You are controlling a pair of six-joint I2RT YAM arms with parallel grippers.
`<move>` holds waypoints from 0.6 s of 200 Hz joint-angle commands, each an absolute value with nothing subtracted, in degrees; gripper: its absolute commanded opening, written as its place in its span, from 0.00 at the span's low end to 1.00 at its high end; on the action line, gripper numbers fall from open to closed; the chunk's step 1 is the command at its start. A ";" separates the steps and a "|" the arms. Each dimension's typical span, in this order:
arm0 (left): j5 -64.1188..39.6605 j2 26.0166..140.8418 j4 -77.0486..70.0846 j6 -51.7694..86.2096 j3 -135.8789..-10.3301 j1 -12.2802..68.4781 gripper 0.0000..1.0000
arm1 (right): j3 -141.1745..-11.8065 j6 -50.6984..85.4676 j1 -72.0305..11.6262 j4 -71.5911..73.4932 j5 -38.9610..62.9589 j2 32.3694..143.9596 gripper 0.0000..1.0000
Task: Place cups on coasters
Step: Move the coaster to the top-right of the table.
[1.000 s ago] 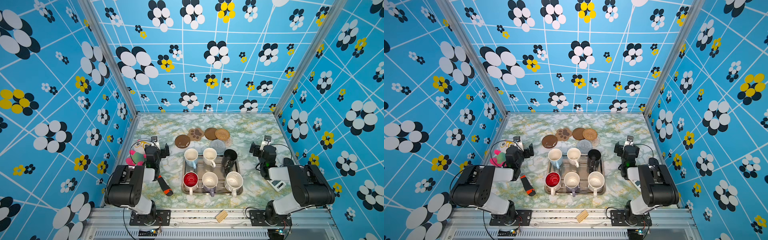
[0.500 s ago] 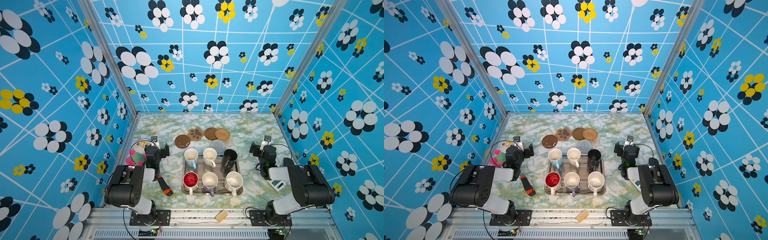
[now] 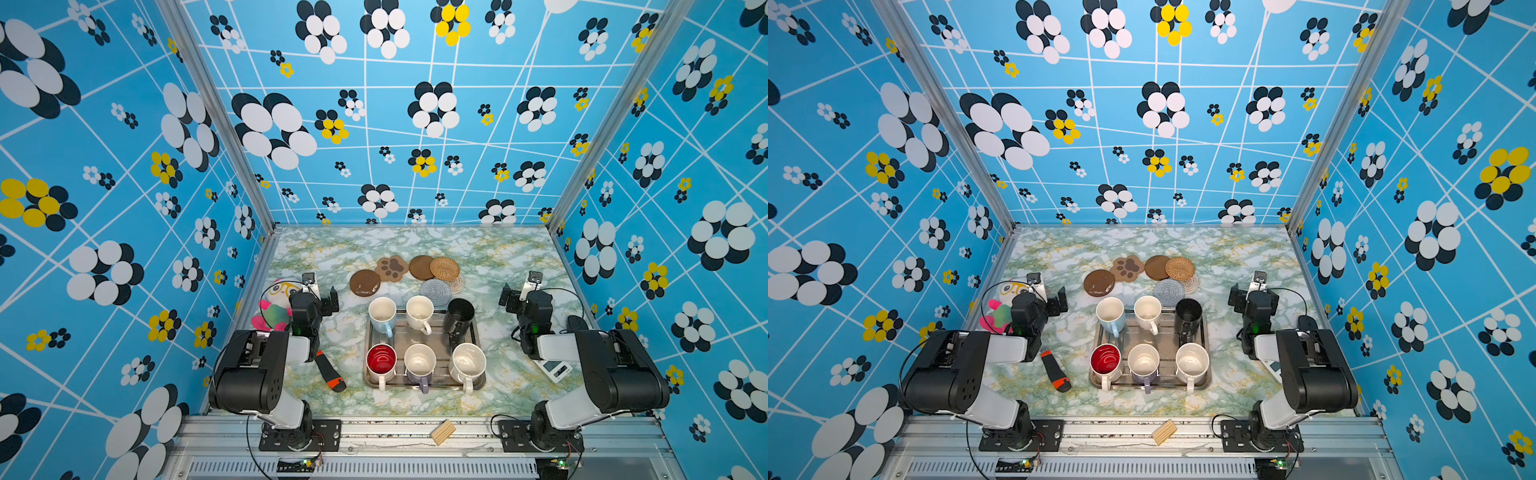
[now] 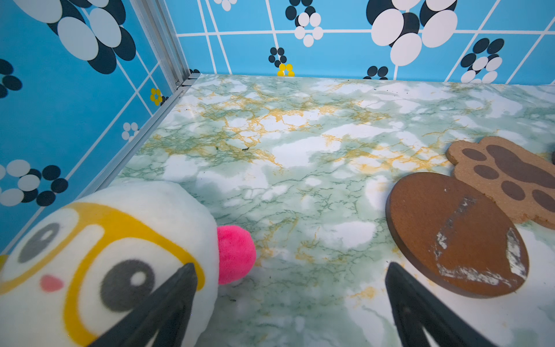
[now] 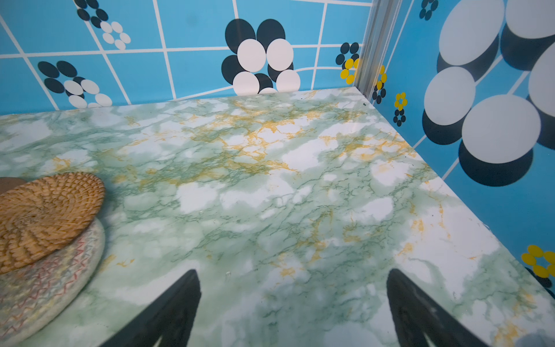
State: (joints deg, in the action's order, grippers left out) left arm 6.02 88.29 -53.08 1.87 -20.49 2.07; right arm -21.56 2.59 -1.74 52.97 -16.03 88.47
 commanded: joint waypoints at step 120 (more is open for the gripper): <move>6.53 78.48 -25.77 -0.24 -33.51 2.24 0.93 | -21.98 2.93 -3.60 50.59 -22.54 85.65 0.98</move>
